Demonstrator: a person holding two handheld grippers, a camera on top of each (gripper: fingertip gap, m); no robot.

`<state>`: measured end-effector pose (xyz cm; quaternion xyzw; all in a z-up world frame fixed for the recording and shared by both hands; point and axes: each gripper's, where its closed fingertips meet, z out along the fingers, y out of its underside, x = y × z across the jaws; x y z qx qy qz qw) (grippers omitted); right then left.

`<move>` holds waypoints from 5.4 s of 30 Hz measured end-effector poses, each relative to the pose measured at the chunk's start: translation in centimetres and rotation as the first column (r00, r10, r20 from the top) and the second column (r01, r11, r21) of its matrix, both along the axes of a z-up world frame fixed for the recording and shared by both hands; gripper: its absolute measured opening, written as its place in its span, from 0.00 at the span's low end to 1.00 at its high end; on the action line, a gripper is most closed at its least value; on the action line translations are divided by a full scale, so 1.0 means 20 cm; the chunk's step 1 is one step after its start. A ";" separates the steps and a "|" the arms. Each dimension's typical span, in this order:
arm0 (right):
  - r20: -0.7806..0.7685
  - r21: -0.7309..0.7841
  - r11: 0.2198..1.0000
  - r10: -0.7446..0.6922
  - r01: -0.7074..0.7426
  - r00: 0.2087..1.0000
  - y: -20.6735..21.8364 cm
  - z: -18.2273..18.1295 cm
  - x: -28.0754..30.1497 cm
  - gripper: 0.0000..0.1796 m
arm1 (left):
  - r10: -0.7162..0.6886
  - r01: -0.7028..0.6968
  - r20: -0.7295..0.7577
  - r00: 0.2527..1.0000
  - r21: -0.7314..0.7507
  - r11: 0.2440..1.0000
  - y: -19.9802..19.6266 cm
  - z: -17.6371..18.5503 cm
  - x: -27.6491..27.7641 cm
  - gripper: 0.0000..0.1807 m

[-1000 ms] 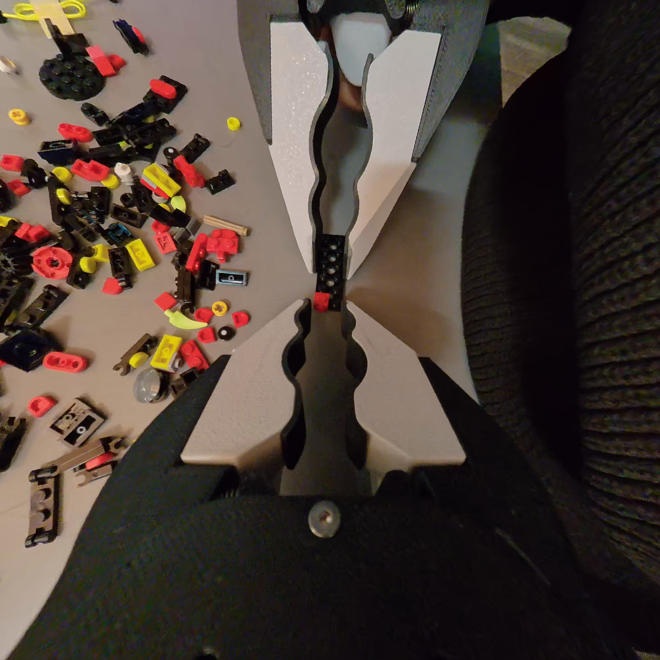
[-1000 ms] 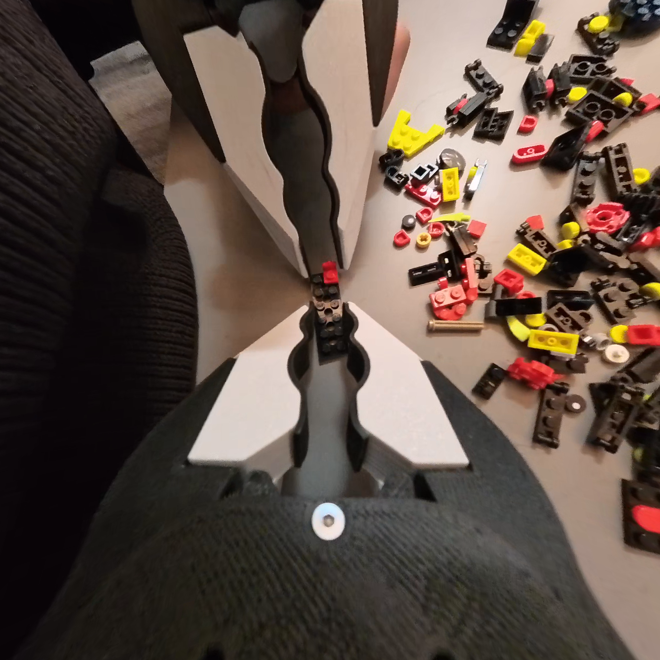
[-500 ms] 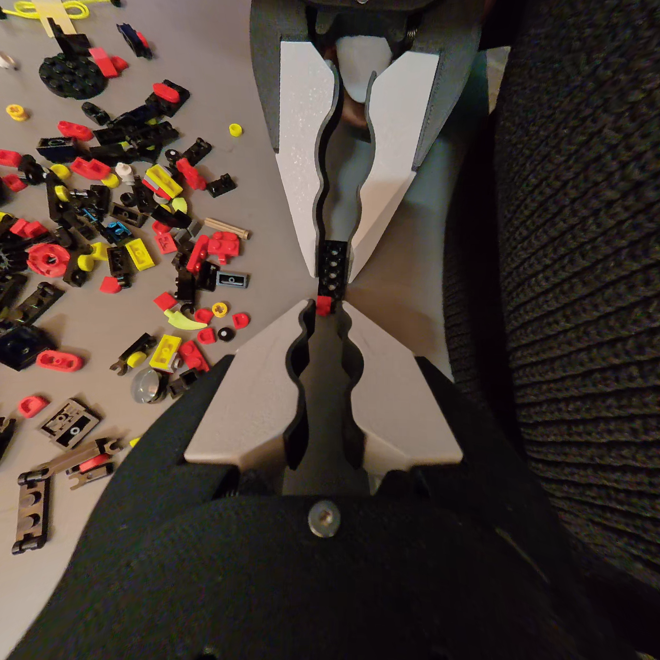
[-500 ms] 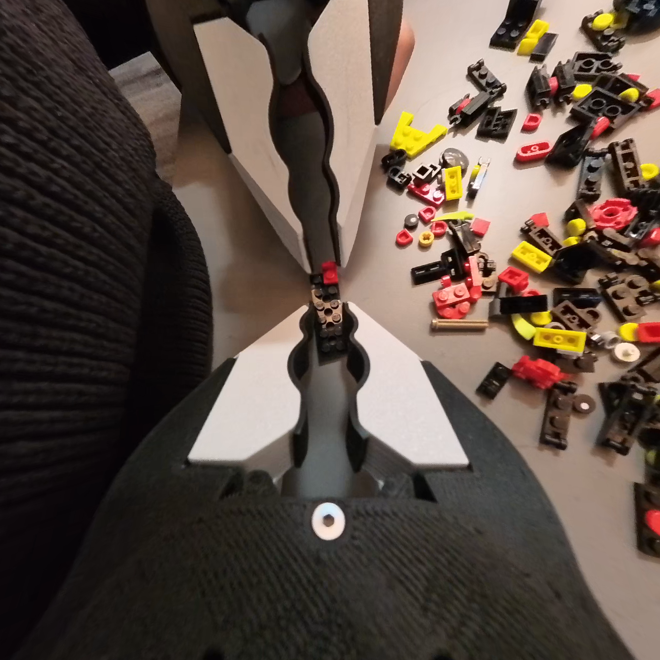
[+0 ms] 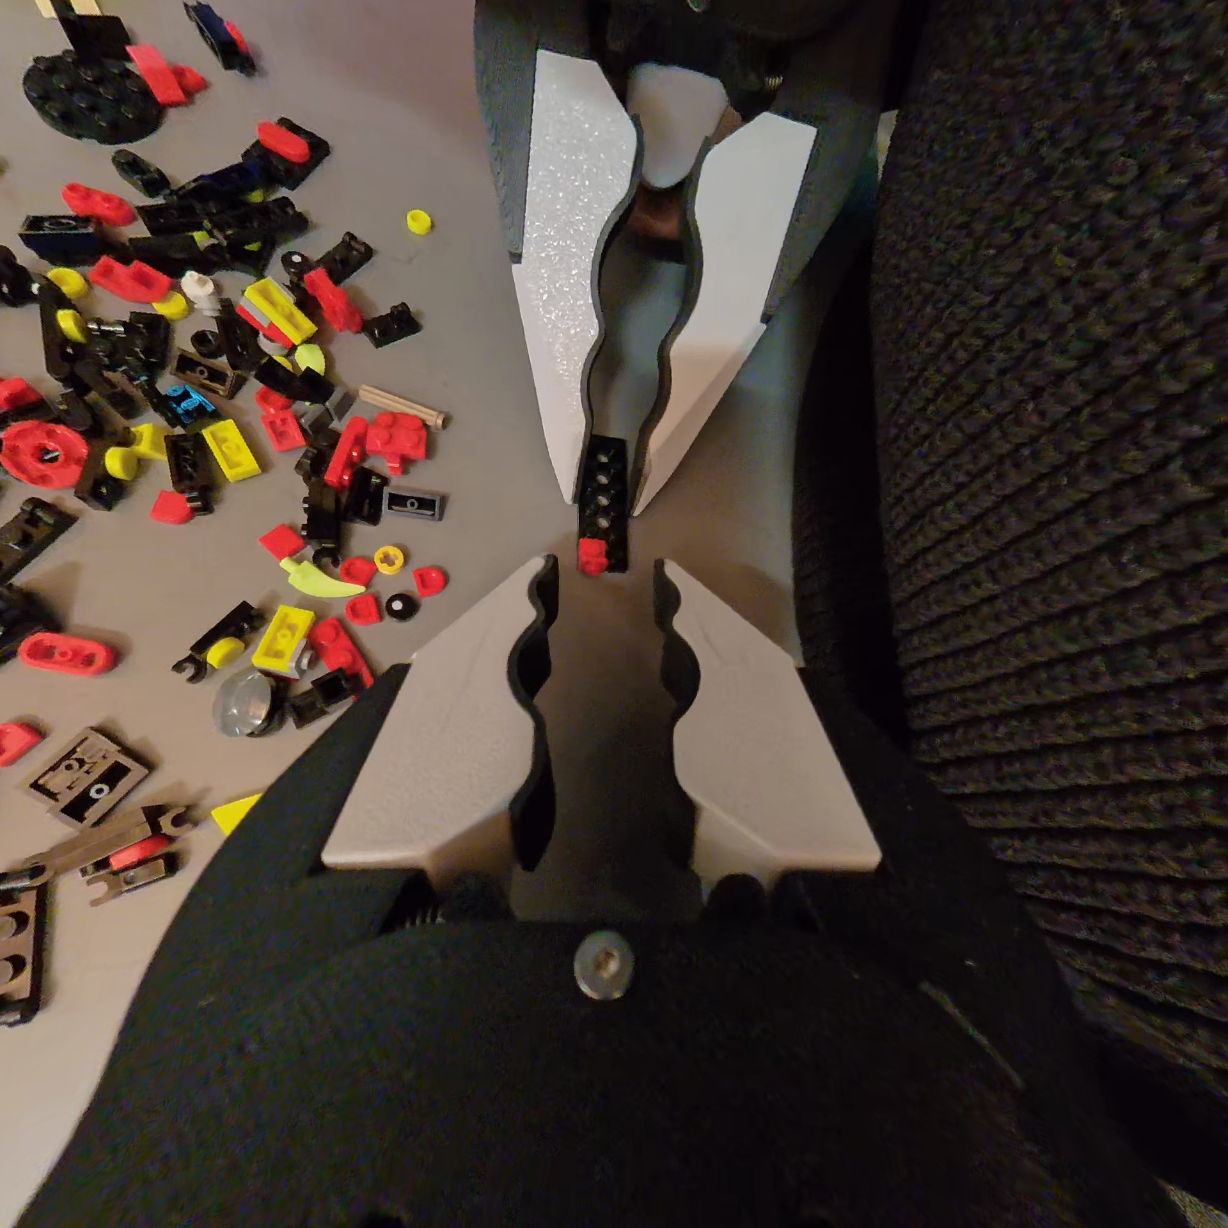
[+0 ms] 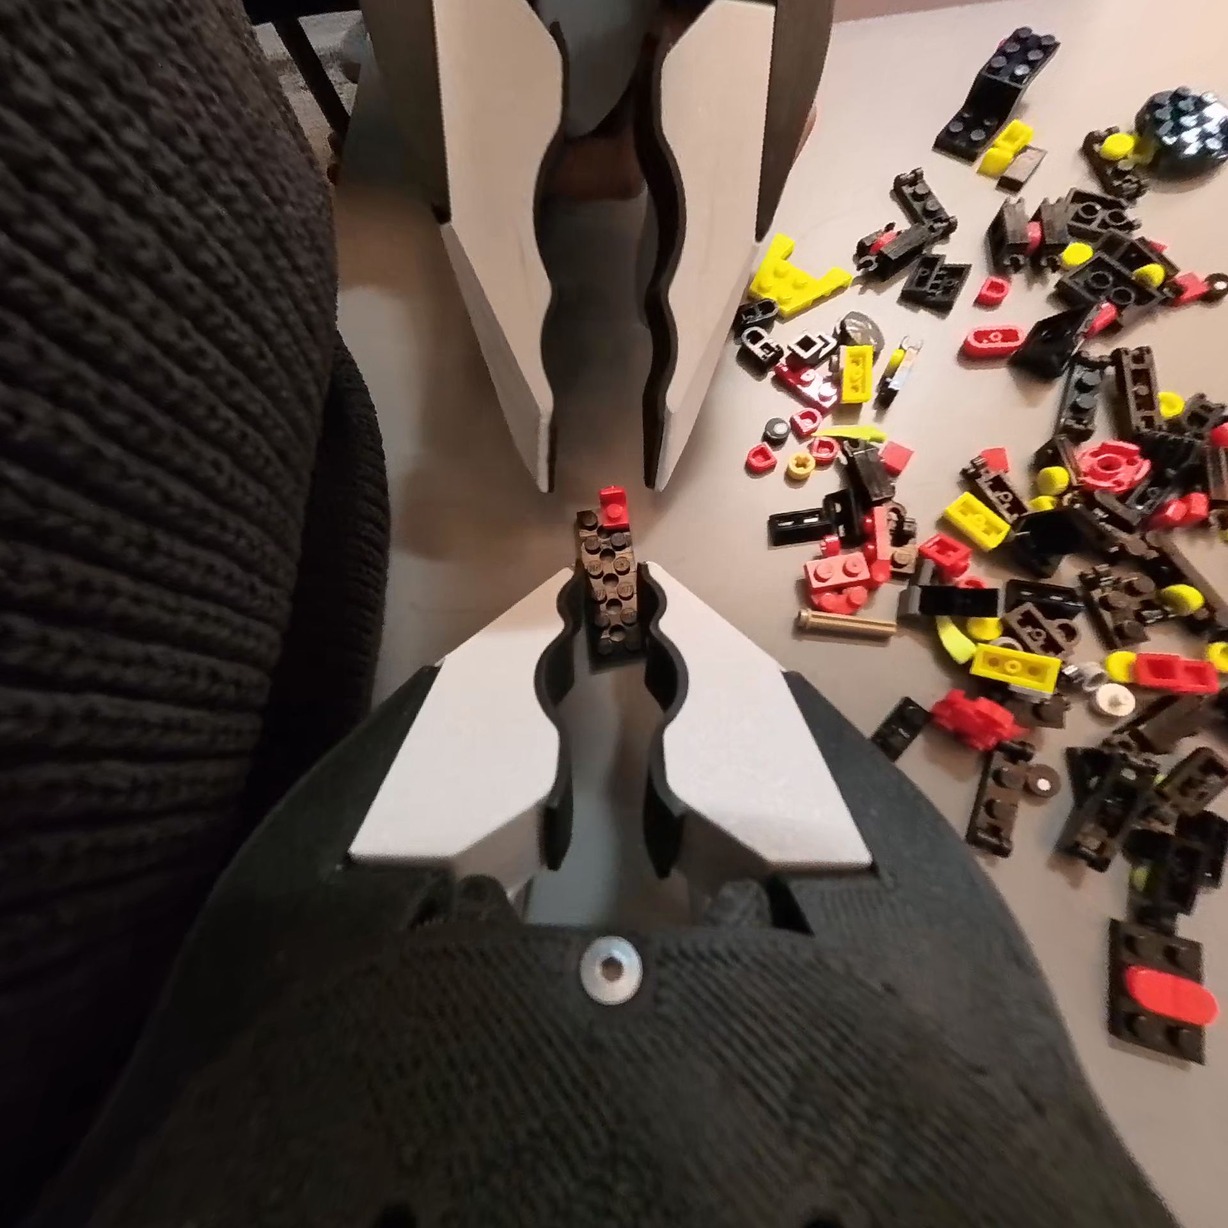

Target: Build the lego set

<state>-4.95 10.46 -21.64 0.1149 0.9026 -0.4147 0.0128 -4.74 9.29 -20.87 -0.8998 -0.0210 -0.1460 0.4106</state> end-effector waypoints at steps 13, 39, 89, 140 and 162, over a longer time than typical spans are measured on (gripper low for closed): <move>-0.015 0.003 1.000 -0.004 0.004 1.000 0.00 0.00 0.00 0.08 | 0.011 -0.012 -0.015 1.000 -0.027 1.000 0.01 -0.02 -0.01 0.05; -0.014 0.003 0.997 -0.076 0.076 0.997 0.01 0.00 -0.06 0.08 | 0.037 -0.043 -0.119 0.992 -0.055 0.998 0.00 -0.05 -0.06 0.06; 0.005 0.000 0.994 -0.111 0.111 0.994 0.02 0.01 -0.08 0.08 | 0.059 -0.068 -0.163 0.985 -0.052 0.996 0.03 -0.05 -0.08 0.08; 0.007 -0.009 0.994 -0.110 0.110 0.994 0.02 0.00 -0.08 0.08 | 0.089 -0.095 -0.102 0.991 -0.053 0.994 0.03 -0.04 -0.07 0.11; -0.146 -0.153 0.947 -0.305 0.283 0.941 0.14 0.24 -0.24 0.24 | 0.135 -0.124 -0.065 0.989 0.152 0.981 0.03 0.15 -0.11 0.09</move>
